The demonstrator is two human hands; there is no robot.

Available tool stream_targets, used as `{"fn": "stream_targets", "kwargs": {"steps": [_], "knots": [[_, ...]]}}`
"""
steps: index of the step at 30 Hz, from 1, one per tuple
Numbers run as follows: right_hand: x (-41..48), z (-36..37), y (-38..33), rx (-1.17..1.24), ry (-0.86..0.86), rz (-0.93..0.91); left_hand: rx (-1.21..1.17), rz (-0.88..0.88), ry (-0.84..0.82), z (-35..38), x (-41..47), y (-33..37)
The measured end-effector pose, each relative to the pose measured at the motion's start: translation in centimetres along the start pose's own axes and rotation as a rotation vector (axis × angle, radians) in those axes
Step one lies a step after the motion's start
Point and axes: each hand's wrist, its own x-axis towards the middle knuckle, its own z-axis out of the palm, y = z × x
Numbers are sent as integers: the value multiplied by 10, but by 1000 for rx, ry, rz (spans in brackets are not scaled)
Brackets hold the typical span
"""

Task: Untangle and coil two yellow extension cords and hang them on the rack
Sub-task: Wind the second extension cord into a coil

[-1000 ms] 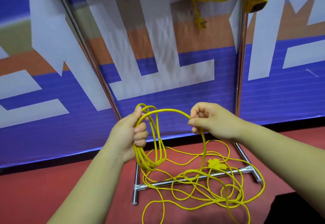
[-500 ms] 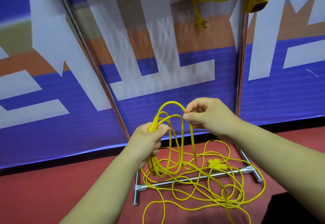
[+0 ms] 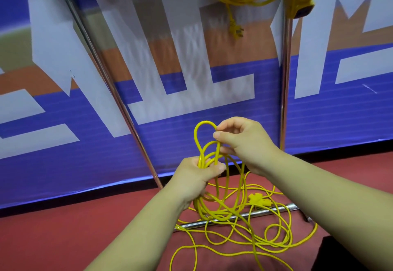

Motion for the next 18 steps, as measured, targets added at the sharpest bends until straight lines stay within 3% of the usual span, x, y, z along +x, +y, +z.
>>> {"fn": "stream_targets", "kwargs": {"steps": [4, 13, 18], "knots": [[-4, -14, 5, -270, -6, -174, -70, 29, 116, -15, 3, 9], [-30, -1, 60, -508, -505, -12, -392, 82, 230, -40, -3, 29], [-31, 9, 70, -561, -533, -33, -450, 64, 261, -44, -4, 30]]}}
